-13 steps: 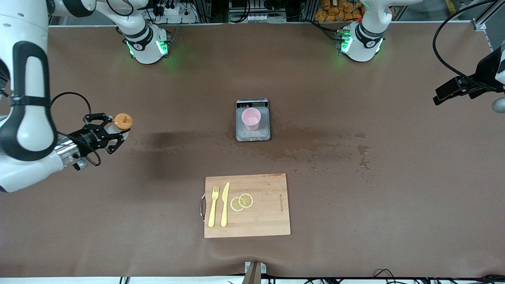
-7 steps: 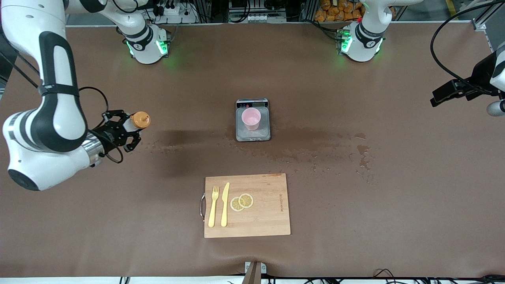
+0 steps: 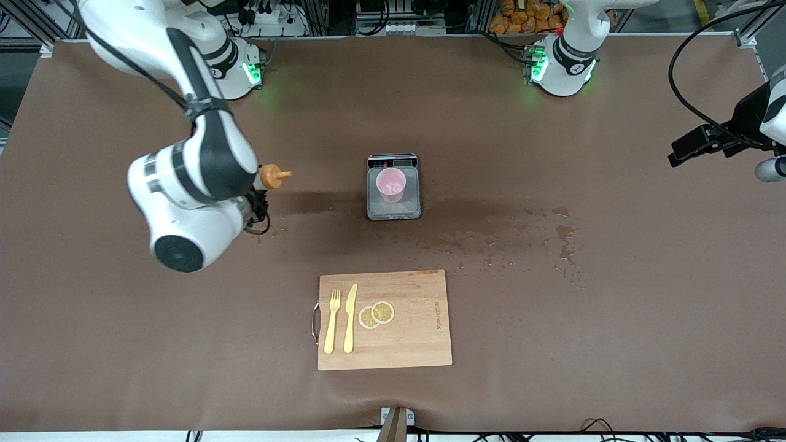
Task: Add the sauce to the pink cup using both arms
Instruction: 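Swing the sauce bottle over the pink cup with the right gripper, then tip the bottle nozzle into the pink cup and dispense sauce, then carry the sauce bottle back to its spot with the right gripper, then set the bottle upright on the table and open the right gripper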
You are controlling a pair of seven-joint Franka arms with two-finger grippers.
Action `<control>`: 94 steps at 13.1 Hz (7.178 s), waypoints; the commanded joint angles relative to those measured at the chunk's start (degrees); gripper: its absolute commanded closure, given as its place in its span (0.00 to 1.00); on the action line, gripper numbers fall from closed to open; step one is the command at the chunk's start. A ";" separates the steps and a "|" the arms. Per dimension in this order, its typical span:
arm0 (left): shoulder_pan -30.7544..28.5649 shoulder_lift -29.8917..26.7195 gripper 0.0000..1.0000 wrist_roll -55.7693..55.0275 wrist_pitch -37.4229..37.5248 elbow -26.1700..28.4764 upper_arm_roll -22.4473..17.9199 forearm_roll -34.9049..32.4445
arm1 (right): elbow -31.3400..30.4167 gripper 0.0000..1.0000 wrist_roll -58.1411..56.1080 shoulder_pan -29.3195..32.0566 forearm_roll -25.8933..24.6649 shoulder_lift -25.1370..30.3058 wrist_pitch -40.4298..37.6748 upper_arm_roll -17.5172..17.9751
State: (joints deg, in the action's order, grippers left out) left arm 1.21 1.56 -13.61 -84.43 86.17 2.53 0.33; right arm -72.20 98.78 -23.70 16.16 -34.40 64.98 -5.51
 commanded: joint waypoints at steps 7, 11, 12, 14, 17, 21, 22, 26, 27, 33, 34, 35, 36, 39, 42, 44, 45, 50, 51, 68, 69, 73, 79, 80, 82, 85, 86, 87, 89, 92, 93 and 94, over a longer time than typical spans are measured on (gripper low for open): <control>0.11 -1.03 0.00 0.51 -1.26 1.37 0.63 0.55 | 1.00 0.60 17.22 -9.51 -3.85 -1.72 -0.47 -0.38; 0.02 -1.30 0.00 0.42 -1.35 1.46 1.07 0.11 | 1.18 0.60 21.19 -11.80 -4.12 -1.99 -0.47 -0.38; 0.02 -1.38 0.00 0.42 -1.44 1.37 1.07 0.11 | 1.35 0.59 21.89 -12.07 -4.12 -2.34 -0.56 -0.38; 0.02 -1.30 0.00 0.42 -1.53 1.46 1.07 0.11 | 3.28 0.59 25.05 -13.21 -4.12 -2.78 -0.56 -0.29; 0.02 -1.30 0.00 0.42 -1.79 1.55 1.16 0.11 | 4.96 0.59 28.74 -15.40 -5.60 -4.62 -0.64 -0.38; 0.02 -1.30 0.00 0.42 -1.79 1.55 1.16 0.11 | 5.05 0.60 30.95 -18.57 -10.87 -5.68 -1.87 -0.38; -0.06 -1.30 0.00 0.42 -1.79 1.46 1.16 0.11 | 5.05 0.60 31.65 -18.92 -11.32 -5.86 -2.31 -0.38; -0.07 -1.21 0.00 0.42 -1.79 1.55 1.16 0.11 | 8.20 0.71 32.01 -19.28 -11.15 -5.86 -5.21 -0.29; -0.15 -1.21 0.00 0.42 -1.88 1.55 1.25 0.11 | 8.73 0.72 32.27 -19.19 -10.97 -5.86 -5.04 -0.20; -0.15 -1.12 0.00 0.42 -2.58 1.81 1.42 0.11 | 9.09 0.98 32.18 -18.66 -10.97 -7.00 -3.81 -0.20; -0.24 -1.12 0.00 0.42 -2.58 1.81 1.42 0.11 | 9.18 0.98 32.18 -18.66 -10.97 -7.00 -3.72 -0.20; -0.24 -1.12 0.00 0.42 -2.58 1.81 1.42 0.11 | 9.18 0.98 32.18 -18.75 -10.97 -7.09 -3.46 -0.20; -0.24 -1.12 0.00 0.42 -2.58 1.81 1.42 0.11 | 9.18 0.97 32.18 -18.66 -10.97 -7.09 -3.37 -0.20; -0.33 -1.12 0.00 0.42 -2.58 1.90 1.42 0.11 | 9.53 1.00 31.92 -18.13 -10.97 -6.91 -2.58 -0.20; -0.42 -1.03 0.00 0.42 -2.58 1.98 1.42 0.11 | 9.79 1.00 30.78 -16.48 -10.45 -6.65 -2.49 0.06; -0.42 -1.03 0.00 0.42 -2.58 2.16 1.42 0.11 | 9.88 1.00 27.98 -15.07 -8.70 -6.04 -2.40 -0.02; -0.42 -1.03 0.00 0.42 -2.58 2.16 1.42 0.11 | 9.88 1.00 26.22 -12.71 -5.64 -5.42 -2.40 0.06; -0.42 -1.03 0.00 0.42 -2.67 2.07 1.42 0.11 | 9.79 0.96 18.22 -5.23 -0.69 -2.35 -3.19 0.06; -0.42 -0.95 0.00 0.42 -2.67 2.07 1.42 0.11 | 9.71 0.96 16.12 -3.39 1.49 -1.12 -3.19 -0.02; -0.50 -0.95 0.00 0.69 -2.93 2.16 1.42 0.11 | 5.40 0.93 -37.83 33.00 20.05 -2.50 -11.89 -0.11; -0.42 -0.94 0.00 0.69 -2.93 2.07 1.42 0.11 | 5.22 0.93 -41.52 34.50 20.31 -3.74 -11.89 -0.11; -0.42 -1.03 0.00 0.69 -2.93 2.07 1.42 0.11 | 3.56 0.94 -54.62 40.21 23.30 -9.71 -11.37 -0.11; -0.42 -1.12 0.00 0.78 -2.93 2.34 1.42 0.11 | 0.48 0.92 -72.83 46.54 23.39 -19.03 -9.88 -0.29; -0.42 -1.21 0.00 0.78 -2.93 2.34 1.42 0.11 | -0.57 0.91 -73.02 46.90 23.57 -19.48 -9.87 -0.20; -0.50 -1.21 0.00 0.95 -2.93 2.25 1.34 0.11 | -2.94 0.85 -73.02 46.81 23.48 -19.39 -8.74 -0.20; -0.59 -1.21 0.00 0.95 -2.85 2.25 1.16 0.11 | -5.06 0.81 -74.60 47.34 23.48 -19.39 -6.98 -0.29; -0.59 -1.30 0.00 1.04 -2.67 2.34 1.16 0.11 | -5.15 0.72 -74.69 47.34 23.13 -19.48 -5.93 -0.29; -0.59 -1.30 0.00 1.04 -2.58 2.34 1.07 0.03 | -5.24 0.59 -74.78 47.26 22.87 -19.48 -5.31 -0.29; -1.29 -1.30 0.00 1.04 -2.58 2.25 1.16 0.02 | -5.24 0.33 -74.78 46.73 22.60 -19.48 -4.69 -0.29; -1.47 -1.12 0.00 1.21 -2.67 2.07 0.98 0.02 | -3.40 0.00 -74.08 46.73 21.47 -19.22 -4.25 -0.46; -1.82 -1.03 0.00 1.74 -2.67 1.99 0.98 0.02 | -1.74 0.00 -73.99 46.99 21.37 -18.96 -3.73 -0.55; -2.26 -0.86 0.00 2.26 -2.93 1.90 0.98 0.02 | 0.02 0.00 -73.99 47.51 21.46 -18.87 -3.72 -0.55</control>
State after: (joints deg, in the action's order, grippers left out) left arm -0.20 1.38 -13.25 -86.74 87.65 3.49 0.33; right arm -74.63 24.30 22.50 38.16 -54.56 61.24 -6.59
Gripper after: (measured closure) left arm 0.000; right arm 0.000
